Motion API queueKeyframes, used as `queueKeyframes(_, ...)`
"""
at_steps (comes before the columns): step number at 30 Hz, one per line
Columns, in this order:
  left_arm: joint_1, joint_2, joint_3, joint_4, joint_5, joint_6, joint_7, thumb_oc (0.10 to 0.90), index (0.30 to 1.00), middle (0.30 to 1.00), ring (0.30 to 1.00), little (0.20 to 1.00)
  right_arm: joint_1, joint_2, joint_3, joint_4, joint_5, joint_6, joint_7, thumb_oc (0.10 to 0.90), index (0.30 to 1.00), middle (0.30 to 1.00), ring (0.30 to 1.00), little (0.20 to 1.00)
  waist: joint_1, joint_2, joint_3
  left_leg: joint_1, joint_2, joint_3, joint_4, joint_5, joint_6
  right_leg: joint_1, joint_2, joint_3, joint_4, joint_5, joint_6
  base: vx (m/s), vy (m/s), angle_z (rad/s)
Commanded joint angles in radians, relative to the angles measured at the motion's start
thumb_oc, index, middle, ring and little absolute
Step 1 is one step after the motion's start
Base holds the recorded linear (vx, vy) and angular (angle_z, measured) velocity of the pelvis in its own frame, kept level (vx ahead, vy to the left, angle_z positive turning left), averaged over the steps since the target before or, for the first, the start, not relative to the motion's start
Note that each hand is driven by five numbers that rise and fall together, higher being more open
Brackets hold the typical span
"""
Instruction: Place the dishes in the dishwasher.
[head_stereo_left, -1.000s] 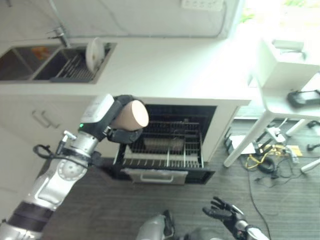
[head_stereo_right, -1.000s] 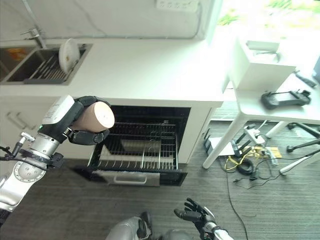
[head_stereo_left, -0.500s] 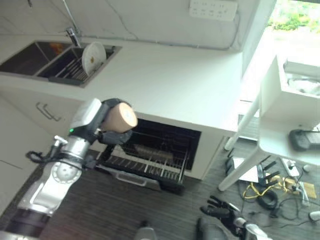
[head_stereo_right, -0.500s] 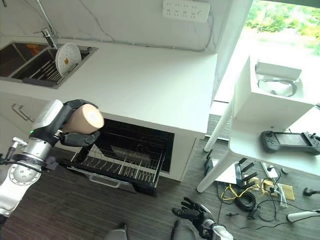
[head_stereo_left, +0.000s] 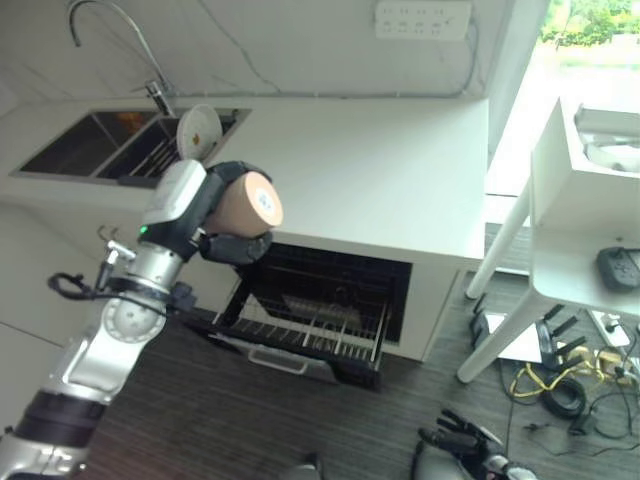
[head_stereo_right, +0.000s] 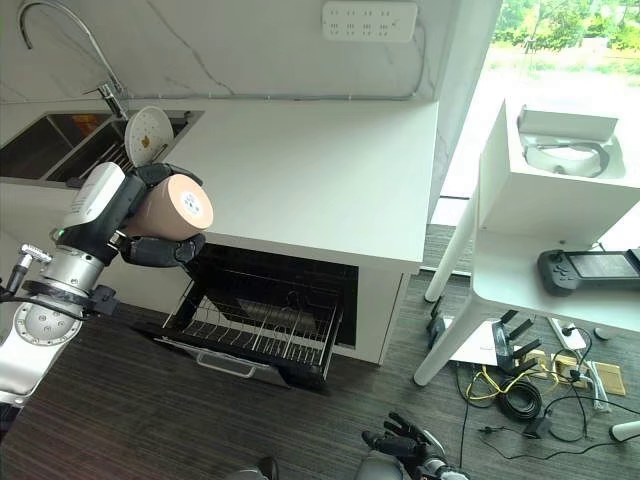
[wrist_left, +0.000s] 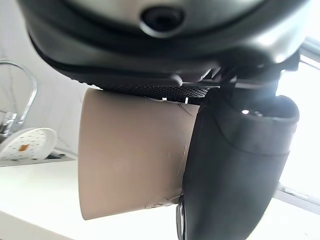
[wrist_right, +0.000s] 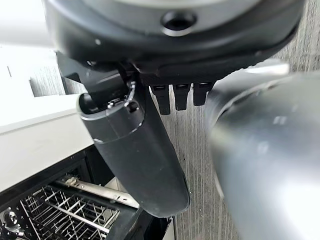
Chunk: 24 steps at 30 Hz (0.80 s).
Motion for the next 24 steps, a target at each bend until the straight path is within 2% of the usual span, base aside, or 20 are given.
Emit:
queueKeyframes(1, -0.089, -0.008, 0.077, -0.070, -0.001, -0.024, 0.053, 0.400, 0.300, 0.300, 0.300, 0.300, 0.001, 0.004, -0.025, -0.100, 0.082, -0.058, 0.013, 0.800, 0.900, 0.900, 0.900, 0.900, -0.009, -0.008, -0.061, -0.079, 0.069, -0.016, 0.096, -0.052, -0.014, 0.102, -0.073, -0.024, -0.031, -0.092, 0.124, 0.00, 0.037, 0.06)
queueKeyframes(4, -0.079, -0.029, 0.077, -0.073, 0.020, -0.020, 0.053, 0.400, 0.300, 0.300, 0.300, 0.300, 0.019, 0.019, -0.036, -0.174, 0.146, -0.074, 0.006, 0.800, 0.900, 0.900, 0.900, 0.900, -0.012, -0.012, -0.063, -0.078, 0.068, -0.005, 0.096, -0.054, -0.011, 0.103, -0.085, -0.035, -0.031, -0.087, 0.130, 0.01, 0.041, 0.00)
queueKeyframes(8, -0.067, -0.049, 0.078, -0.076, 0.021, -0.033, 0.054, 0.400, 0.300, 0.300, 0.300, 0.300, 0.047, 0.019, -0.039, -0.276, 0.122, -0.090, -0.024, 0.800, 0.900, 0.900, 0.900, 0.900, -0.025, -0.017, -0.065, -0.073, 0.063, 0.006, 0.096, -0.061, -0.006, 0.106, -0.093, -0.031, -0.031, -0.085, 0.135, 0.03, 0.140, 0.00)
queueKeyframes(10, -0.069, -0.054, 0.075, -0.075, 0.013, -0.042, 0.048, 0.400, 0.300, 0.300, 0.300, 0.300, 0.057, 0.015, -0.047, -0.311, 0.122, -0.085, -0.049, 0.800, 0.900, 0.900, 0.900, 0.900, -0.030, -0.022, -0.065, -0.071, 0.046, 0.003, 0.096, -0.071, 0.003, 0.113, -0.096, -0.020, -0.031, -0.083, 0.140, 0.07, 0.218, 0.02)
queueKeyframes(12, -0.073, -0.056, 0.071, -0.073, 0.007, -0.048, 0.038, 0.400, 0.300, 0.300, 0.300, 0.300, 0.063, 0.013, -0.054, -0.329, 0.132, -0.083, -0.076, 0.800, 0.900, 0.900, 0.900, 0.900, -0.029, -0.031, -0.065, -0.069, 0.015, -0.011, 0.096, -0.087, 0.018, 0.119, -0.099, -0.006, -0.031, -0.079, 0.145, 0.11, 0.250, 0.05)
queueKeyframes(16, -0.061, -0.074, 0.074, -0.076, 0.024, -0.062, 0.020, 0.400, 0.300, 0.300, 0.300, 0.300, 0.068, 0.023, -0.078, -0.343, 0.145, -0.067, -0.117, 0.800, 0.900, 0.900, 0.900, 0.900, -0.025, -0.043, -0.055, -0.050, -0.078, -0.036, 0.096, -0.123, 0.074, 0.123, -0.119, 0.022, -0.031, -0.035, 0.152, 0.13, 0.354, -0.13)
queueKeyframes(17, -0.038, -0.074, 0.084, -0.078, 0.046, -0.070, 0.019, 0.400, 0.300, 0.300, 0.300, 0.300, 0.076, 0.037, -0.107, -0.329, 0.140, -0.065, -0.113, 0.800, 0.900, 0.900, 0.900, 0.900, -0.030, -0.035, -0.042, -0.033, -0.127, -0.060, 0.096, -0.147, 0.108, 0.112, -0.120, 0.039, -0.031, 0.031, 0.146, 0.14, 0.403, -0.61)
queueKeyframes(18, -0.030, -0.070, 0.090, -0.078, 0.051, -0.069, 0.021, 0.400, 0.300, 0.300, 0.300, 0.300, 0.075, 0.040, -0.113, -0.325, 0.138, -0.061, -0.108, 0.800, 0.900, 0.900, 0.900, 0.900, -0.030, -0.035, -0.039, -0.029, -0.133, -0.055, 0.096, -0.151, 0.113, 0.109, -0.117, 0.032, -0.031, 0.050, 0.148, 0.14, 0.383, -1.05)
queueKeyframes(20, 0.001, -0.060, 0.118, -0.074, 0.065, -0.073, 0.033, 0.400, 0.300, 0.300, 0.300, 0.300, 0.069, 0.050, -0.118, -0.311, 0.103, -0.043, -0.088, 0.800, 0.900, 0.900, 0.900, 0.900, -0.024, -0.029, -0.029, -0.022, -0.127, -0.012, 0.096, -0.156, 0.127, 0.104, -0.068, -0.009, -0.031, 0.072, 0.151, 0.06, 0.160, -1.07)
queueKeyframes(21, 0.003, -0.061, 0.118, -0.063, 0.070, -0.078, 0.049, 0.400, 0.300, 0.300, 0.300, 0.300, 0.071, 0.052, -0.111, -0.308, 0.096, -0.039, -0.083, 0.800, 0.900, 0.900, 0.900, 0.900, -0.036, -0.027, -0.021, -0.021, -0.120, 0.017, 0.096, -0.156, 0.136, 0.098, 0.014, -0.023, -0.031, 0.037, 0.137, 0.04, 0.088, -0.90)
queueKeyframes(22, -0.003, -0.060, 0.114, -0.059, 0.065, -0.078, 0.059, 0.400, 0.300, 0.300, 0.300, 0.300, 0.074, 0.051, -0.107, -0.307, 0.097, -0.038, -0.080, 0.800, 0.900, 0.900, 0.900, 0.900, -0.044, -0.029, -0.018, -0.020, -0.120, 0.033, 0.096, -0.159, 0.140, 0.094, 0.062, -0.030, -0.031, 0.008, 0.116, 0.06, 0.042, -0.83)
queueKeyframes(23, -0.018, -0.064, 0.101, -0.053, 0.069, -0.059, 0.074, 0.400, 0.300, 0.300, 0.300, 0.300, 0.076, 0.042, -0.096, -0.290, 0.093, -0.044, -0.063, 0.800, 0.900, 0.900, 0.900, 0.900, -0.049, -0.041, -0.017, -0.018, -0.130, 0.064, 0.096, -0.162, 0.143, 0.094, 0.116, -0.061, -0.031, -0.046, 0.078, 0.05, 0.009, -0.51)
queueKeyframes(24, -0.026, -0.066, 0.097, -0.053, 0.071, -0.051, 0.074, 0.400, 0.300, 0.300, 0.300, 0.300, 0.076, 0.037, -0.094, -0.283, 0.093, -0.046, -0.057, 0.800, 0.900, 0.900, 0.900, 0.900, -0.047, -0.044, -0.018, -0.020, -0.133, 0.069, 0.096, -0.162, 0.143, 0.096, 0.114, -0.066, -0.031, -0.056, 0.071, 0.04, -0.031, -0.10)
